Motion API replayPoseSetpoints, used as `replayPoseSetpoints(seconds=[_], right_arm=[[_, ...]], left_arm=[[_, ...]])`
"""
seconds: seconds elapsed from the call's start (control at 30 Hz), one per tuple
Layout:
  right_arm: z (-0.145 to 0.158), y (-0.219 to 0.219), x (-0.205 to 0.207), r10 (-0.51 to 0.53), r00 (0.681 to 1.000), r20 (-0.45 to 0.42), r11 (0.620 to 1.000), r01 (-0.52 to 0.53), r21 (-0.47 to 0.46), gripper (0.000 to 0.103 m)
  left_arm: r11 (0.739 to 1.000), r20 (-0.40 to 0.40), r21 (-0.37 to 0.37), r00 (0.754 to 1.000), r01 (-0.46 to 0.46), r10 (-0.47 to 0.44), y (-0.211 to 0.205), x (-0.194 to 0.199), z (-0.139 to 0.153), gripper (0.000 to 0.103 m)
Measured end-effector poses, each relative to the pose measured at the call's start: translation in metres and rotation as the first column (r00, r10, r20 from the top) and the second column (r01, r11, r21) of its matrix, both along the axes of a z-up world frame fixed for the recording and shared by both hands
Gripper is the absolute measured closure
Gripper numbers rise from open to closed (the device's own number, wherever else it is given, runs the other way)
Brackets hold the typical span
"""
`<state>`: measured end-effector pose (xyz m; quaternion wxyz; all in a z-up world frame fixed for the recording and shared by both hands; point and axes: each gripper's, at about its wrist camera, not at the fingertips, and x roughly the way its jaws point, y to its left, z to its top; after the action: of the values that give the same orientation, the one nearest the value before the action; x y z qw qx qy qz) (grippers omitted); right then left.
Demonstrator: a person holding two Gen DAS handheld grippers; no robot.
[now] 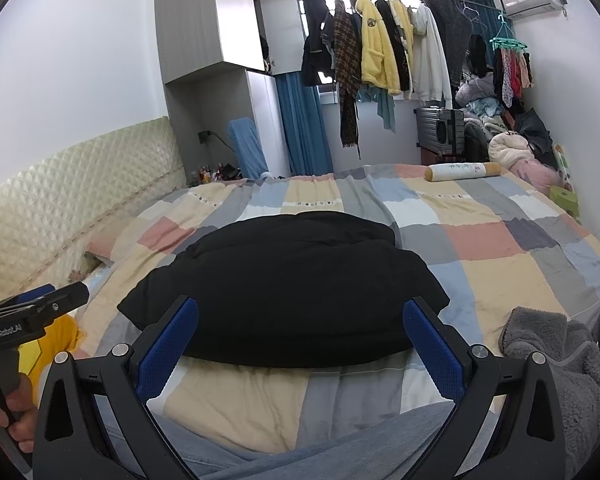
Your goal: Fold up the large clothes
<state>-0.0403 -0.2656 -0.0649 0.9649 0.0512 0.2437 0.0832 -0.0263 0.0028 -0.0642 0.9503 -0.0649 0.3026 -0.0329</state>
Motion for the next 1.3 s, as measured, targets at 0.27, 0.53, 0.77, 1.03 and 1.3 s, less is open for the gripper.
replayPoseSetpoints(seconds=[0.27,0.53,0.77,1.03,1.3], right_arm=[[0.003,-0.003,0.0,-0.005,1.0,0.009,1.0,0.005,-0.005,0.0],[0.004,-0.003,0.002,-0.005,1.0,0.003,1.0,0.005,-0.002,0.0],[0.01,-0.003,0.001,0.002,1.0,0.015,1.0,-0.002,-0.015,0.0],[0.017,-0.005,0.002,-0.006,1.0,0.028,1.0,0.007,-0.004,0.0],[0.018,-0.003,0.002,-0.004,1.0,0.027,1.0,0.004,-0.01,0.0]], left_arm=[[1.0,0.002,-0.004,1.0,0.003,-0.003,0.001,0.001,0.003,0.0],[1.0,0.0,-0.002,1.0,0.002,-0.002,-0.001,0.002,0.005,0.0],[1.0,0.019,-0.015,1.0,0.006,-0.006,-0.001,0.001,0.011,0.0],[1.0,0.014,-0.013,1.0,0.021,-0.021,-0.006,-0.001,0.012,0.0],[0.999,0.017,-0.009,0.999,0.035,-0.035,-0.009,-0.002,0.015,0.0]])
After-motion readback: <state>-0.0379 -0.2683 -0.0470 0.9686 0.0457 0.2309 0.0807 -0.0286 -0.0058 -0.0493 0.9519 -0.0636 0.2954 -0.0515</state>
